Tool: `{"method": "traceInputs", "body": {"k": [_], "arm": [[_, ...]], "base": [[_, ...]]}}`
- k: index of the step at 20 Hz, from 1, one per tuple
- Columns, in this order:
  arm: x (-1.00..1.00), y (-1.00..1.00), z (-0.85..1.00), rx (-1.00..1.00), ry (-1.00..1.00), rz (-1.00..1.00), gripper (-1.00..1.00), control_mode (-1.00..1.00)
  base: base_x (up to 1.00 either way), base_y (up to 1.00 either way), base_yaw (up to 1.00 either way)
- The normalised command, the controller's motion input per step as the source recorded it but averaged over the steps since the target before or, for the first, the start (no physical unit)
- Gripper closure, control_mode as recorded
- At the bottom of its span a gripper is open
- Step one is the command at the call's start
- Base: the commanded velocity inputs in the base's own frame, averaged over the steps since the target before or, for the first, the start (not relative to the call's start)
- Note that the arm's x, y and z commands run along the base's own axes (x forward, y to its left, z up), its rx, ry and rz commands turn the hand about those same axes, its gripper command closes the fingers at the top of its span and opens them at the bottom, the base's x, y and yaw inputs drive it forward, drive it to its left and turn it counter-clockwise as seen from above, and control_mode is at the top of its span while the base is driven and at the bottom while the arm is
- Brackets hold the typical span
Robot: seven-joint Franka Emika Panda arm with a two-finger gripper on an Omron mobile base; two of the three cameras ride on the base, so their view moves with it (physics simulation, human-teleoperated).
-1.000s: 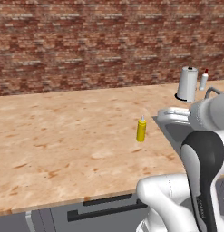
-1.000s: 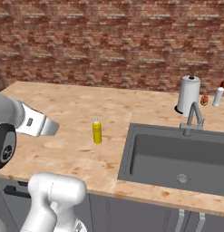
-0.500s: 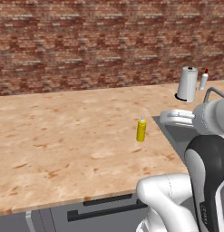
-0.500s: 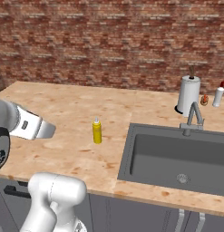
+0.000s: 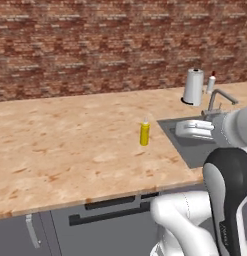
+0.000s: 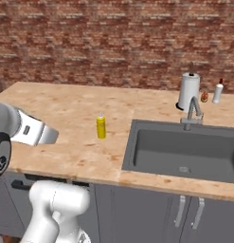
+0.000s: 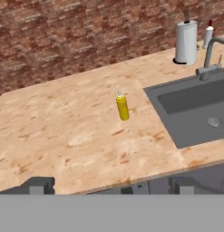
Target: Move the mustard and shaker from the cabinet to the dining counter.
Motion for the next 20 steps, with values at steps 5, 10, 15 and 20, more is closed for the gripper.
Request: {"method": "traceInputs", "body": {"k": [5, 10, 15, 20], "arm": [[0.0, 0.0, 0.0, 0.0, 0.0, 0.0, -1.0, 1.0], [0.0, 0.0, 0.0, 0.0, 0.0, 0.0, -1.0, 1.0], [0.0, 0.0, 0.0, 0.0, 0.0, 0.0, -1.0, 1.0], [0.0, 0.0, 0.0, 0.0, 0.0, 0.0, -1.0, 1.0]], "base": [[-0.49, -0.48, -0.44], [-0.1, -0.58, -0.78], [0.0, -0.39, -0.91], [0.0, -0.56, -0.86]]}}
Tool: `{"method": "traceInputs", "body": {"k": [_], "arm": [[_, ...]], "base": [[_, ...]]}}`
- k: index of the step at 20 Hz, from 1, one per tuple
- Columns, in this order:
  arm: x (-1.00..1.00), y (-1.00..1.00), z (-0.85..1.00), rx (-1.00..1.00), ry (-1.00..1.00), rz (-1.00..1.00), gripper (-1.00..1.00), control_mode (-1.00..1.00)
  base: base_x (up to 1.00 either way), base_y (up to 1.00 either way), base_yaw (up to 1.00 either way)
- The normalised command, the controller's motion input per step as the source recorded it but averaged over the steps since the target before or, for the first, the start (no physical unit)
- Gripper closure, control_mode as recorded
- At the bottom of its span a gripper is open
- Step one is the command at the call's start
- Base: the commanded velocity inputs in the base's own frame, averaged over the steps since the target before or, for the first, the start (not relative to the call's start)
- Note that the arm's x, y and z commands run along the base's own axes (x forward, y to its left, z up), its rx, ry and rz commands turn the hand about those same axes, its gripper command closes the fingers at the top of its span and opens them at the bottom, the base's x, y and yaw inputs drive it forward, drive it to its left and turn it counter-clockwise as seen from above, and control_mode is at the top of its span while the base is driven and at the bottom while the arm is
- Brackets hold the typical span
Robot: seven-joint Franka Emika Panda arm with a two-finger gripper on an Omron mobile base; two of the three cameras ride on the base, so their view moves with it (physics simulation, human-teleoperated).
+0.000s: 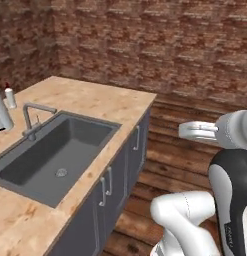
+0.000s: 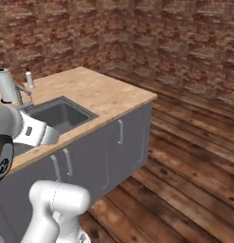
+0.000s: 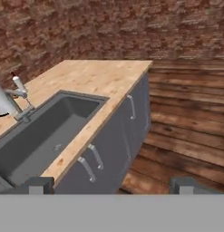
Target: Move the mustard and shaker from the cabinet to the dining counter.
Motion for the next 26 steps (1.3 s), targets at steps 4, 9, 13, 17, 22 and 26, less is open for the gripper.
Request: {"method": "traceInputs", "body": {"k": [4, 9, 13, 17, 22, 26], "arm": [[0.0, 0.0, 0.0, 0.0, 0.0, 0.0, -1.0, 1.0], [0.0, 0.0, 0.0, 0.0, 0.0, 0.0, -1.0, 1.0], [0.0, 0.0, 0.0, 0.0, 0.0, 0.0, -1.0, 1.0], [0.0, 0.0, 0.0, 0.0, 0.0, 0.0, -1.0, 1.0], [0.0, 0.0, 0.0, 0.0, 0.0, 0.0, -1.0, 1.0], [0.0, 0.0, 0.0, 0.0, 0.0, 0.0, -1.0, 1.0]], "base": [[0.0, -0.63, -0.83], [0.0, -0.66, -0.81], [0.18, -0.63, -0.69], [0.8, -0.08, -0.38], [0.88, -0.04, -0.27], [1.0, -0.07, -0.33]]}}
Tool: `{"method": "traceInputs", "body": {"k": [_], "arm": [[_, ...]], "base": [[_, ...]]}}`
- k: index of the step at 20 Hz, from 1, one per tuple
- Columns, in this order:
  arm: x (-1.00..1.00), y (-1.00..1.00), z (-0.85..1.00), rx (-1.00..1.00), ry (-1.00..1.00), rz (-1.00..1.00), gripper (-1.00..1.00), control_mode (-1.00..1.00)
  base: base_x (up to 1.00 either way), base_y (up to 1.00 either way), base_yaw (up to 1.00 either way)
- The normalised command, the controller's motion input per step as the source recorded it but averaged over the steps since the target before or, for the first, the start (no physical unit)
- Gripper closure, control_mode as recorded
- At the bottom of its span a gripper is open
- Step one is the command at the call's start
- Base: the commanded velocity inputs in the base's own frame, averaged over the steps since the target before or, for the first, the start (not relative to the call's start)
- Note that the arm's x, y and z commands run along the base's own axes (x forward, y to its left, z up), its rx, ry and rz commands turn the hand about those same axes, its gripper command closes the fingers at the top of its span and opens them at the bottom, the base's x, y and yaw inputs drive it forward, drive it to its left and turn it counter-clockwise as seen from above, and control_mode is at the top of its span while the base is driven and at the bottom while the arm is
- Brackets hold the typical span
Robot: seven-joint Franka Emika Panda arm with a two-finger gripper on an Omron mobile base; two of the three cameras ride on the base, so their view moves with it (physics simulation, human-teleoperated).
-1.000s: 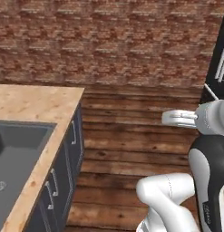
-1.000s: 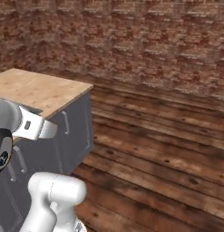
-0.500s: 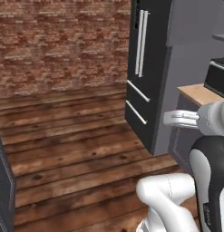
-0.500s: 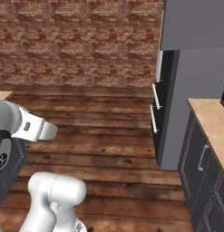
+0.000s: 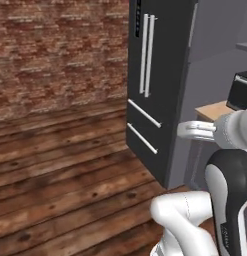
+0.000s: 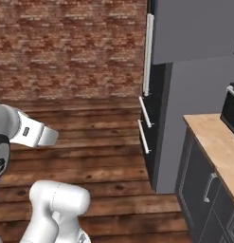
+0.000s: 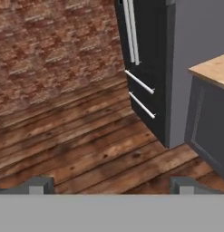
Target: Move the mustard and shaker from the cabinet to the dining counter.
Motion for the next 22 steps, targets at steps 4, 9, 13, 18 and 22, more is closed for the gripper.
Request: {"method": "traceInputs", "body": {"k": [4, 9, 13, 18, 22], "arm": [[0.0, 0.0, 0.0, 0.0, 0.0, 0.0, -1.0, 1.0], [0.0, 0.0, 0.0, 0.0, 0.0, 0.0, -1.0, 1.0], [0.0, 0.0, 0.0, 0.0, 0.0, 0.0, -1.0, 1.0], [0.0, 0.0, 0.0, 0.0, 0.0, 0.0, -1.0, 1.0], [0.0, 0.0, 0.0, 0.0, 0.0, 0.0, -1.0, 1.0]], "base": [[1.0, -0.34, -0.35], [0.54, -0.77, -0.41], [0.02, -0.53, -0.37], [0.07, -0.29, -0.3], [0.35, -0.07, -0.27]]}}
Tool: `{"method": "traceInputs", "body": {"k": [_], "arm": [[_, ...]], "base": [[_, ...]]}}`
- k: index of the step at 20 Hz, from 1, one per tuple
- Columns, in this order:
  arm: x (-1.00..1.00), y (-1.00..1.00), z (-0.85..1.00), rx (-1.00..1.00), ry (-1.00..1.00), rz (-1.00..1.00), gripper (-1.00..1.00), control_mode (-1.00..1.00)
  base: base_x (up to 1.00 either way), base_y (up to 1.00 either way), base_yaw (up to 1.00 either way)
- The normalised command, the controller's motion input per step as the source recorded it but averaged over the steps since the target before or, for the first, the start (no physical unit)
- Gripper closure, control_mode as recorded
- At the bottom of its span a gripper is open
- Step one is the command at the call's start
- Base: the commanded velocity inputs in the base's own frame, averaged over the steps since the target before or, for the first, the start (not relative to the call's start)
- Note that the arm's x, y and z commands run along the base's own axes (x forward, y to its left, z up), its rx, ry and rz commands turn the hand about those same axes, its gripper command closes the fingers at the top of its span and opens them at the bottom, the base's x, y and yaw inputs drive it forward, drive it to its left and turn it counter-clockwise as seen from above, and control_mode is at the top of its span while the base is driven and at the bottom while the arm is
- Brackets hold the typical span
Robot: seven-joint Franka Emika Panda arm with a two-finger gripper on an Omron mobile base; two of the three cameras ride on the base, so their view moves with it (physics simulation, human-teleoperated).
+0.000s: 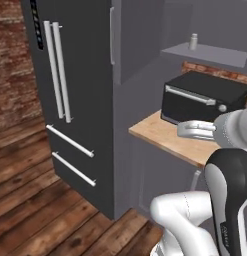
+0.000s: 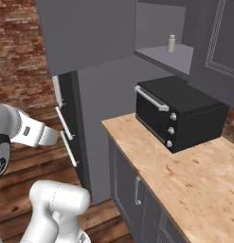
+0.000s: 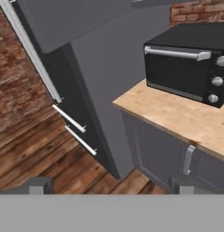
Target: Move the mustard and shaker from the cabinet to the dining counter.
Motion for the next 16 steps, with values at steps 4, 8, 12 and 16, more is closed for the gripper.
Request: {"method": "traceInputs", "body": {"k": [4, 8, 12, 16], "arm": [[0.0, 0.0, 0.0, 0.0, 0.0, 0.0, -1.0, 1.0], [0.0, 0.0, 0.0, 0.0, 0.0, 0.0, -1.0, 1.0], [0.0, 0.0, 0.0, 0.0, 0.0, 0.0, -1.0, 1.0], [0.0, 0.0, 0.0, 0.0, 0.0, 0.0, -1.0, 1.0]], "base": [[0.36, -0.12, -0.28], [0.3, -0.13, -0.29], [0.3, -0.1, -0.3], [0.37, -0.04, -0.28]]}}
